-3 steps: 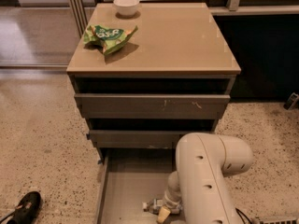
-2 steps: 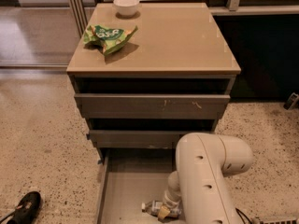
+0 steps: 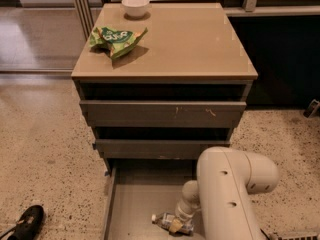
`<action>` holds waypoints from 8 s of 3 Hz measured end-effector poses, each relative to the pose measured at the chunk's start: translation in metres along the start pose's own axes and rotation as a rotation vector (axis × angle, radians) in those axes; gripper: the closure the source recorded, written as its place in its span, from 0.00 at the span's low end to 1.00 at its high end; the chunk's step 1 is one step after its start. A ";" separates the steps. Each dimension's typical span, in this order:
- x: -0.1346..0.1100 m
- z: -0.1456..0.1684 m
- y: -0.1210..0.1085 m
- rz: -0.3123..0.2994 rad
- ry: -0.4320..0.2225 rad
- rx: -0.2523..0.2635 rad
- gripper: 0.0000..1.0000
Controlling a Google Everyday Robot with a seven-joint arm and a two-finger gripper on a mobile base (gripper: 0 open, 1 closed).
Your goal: Pick blue plastic bottle from bottom drawer and place on counter
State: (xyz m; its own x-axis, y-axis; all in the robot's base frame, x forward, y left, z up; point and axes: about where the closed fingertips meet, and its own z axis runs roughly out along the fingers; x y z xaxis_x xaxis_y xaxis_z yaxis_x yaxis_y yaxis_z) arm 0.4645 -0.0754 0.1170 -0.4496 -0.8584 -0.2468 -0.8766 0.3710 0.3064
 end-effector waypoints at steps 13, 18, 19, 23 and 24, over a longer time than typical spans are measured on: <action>-0.124 -0.467 -0.032 -0.148 -0.600 -0.186 1.00; -0.086 -0.571 0.040 -0.324 -0.616 -0.132 1.00; -0.084 -0.610 0.046 -0.337 -0.636 -0.093 1.00; -0.121 -0.682 0.031 -0.403 -0.718 -0.042 1.00; -0.148 -0.715 0.025 -0.443 -0.743 0.006 1.00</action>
Offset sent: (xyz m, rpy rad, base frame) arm 0.1011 -0.0059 0.1361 0.5919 0.1263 0.1083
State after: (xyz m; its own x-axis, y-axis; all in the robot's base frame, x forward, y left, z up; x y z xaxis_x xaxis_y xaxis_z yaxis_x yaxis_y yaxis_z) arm 0.6316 -0.1922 0.8184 -0.0603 -0.4708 -0.8802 -0.9975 0.0608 0.0358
